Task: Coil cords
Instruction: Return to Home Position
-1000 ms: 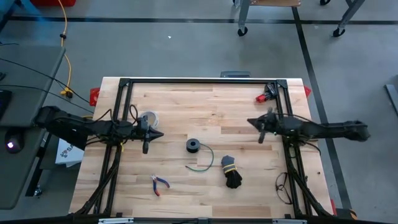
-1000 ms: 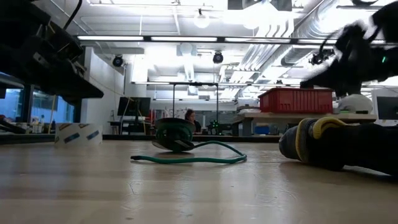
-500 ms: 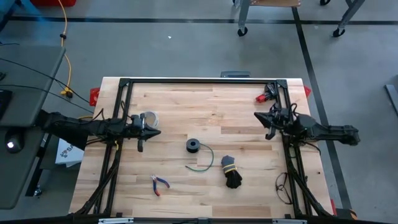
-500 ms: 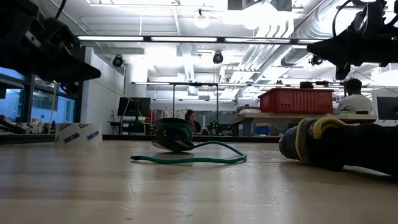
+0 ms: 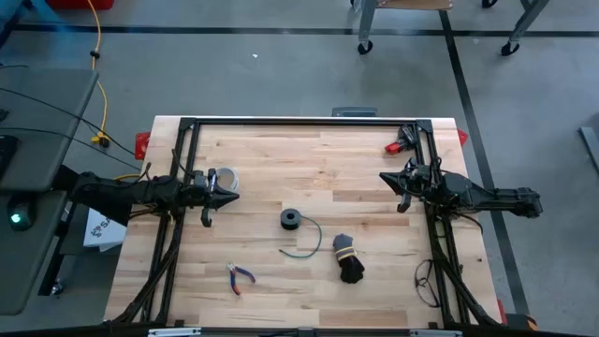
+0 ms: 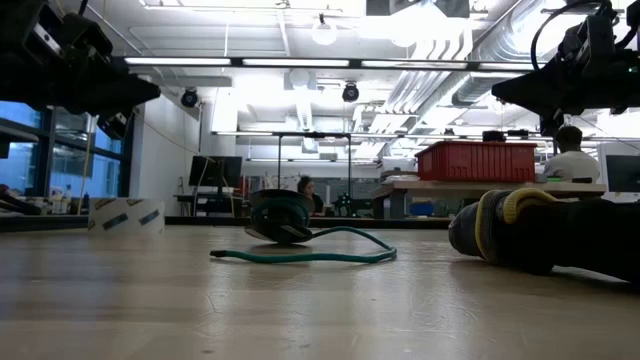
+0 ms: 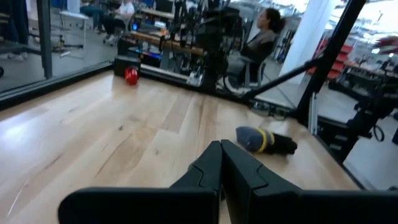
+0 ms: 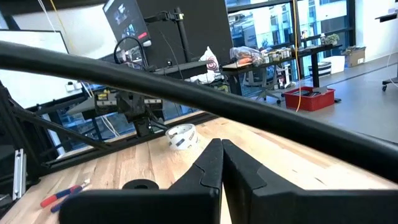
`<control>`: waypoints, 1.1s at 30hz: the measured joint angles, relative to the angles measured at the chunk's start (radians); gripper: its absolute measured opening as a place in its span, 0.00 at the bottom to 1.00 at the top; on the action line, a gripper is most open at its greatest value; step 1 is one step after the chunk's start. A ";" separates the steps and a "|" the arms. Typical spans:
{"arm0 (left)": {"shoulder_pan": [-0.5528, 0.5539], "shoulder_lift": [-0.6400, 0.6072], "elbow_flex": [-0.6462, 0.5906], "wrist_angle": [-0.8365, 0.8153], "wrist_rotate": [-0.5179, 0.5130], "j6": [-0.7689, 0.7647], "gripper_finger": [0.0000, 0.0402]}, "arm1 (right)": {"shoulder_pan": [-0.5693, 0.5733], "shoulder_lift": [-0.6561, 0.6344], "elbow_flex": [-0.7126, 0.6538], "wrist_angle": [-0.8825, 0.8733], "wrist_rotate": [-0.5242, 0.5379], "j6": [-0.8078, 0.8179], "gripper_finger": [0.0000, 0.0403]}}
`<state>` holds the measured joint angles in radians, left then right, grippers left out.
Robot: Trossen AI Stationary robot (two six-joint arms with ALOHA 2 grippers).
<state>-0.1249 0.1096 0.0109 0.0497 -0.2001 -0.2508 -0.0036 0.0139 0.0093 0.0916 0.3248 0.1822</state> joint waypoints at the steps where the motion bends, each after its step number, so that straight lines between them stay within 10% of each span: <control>1: 0.000 -0.002 0.000 0.008 0.000 0.000 0.00 | 0.000 0.001 0.000 -0.002 0.000 0.000 0.00; 33: 0.000 -0.001 0.000 -0.001 0.000 0.000 0.00 | 0.000 0.002 0.000 -0.006 0.001 0.000 0.00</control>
<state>-0.1249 0.1089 0.0109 0.0486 -0.2005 -0.2508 -0.0036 0.0158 0.0090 0.0856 0.3254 0.1822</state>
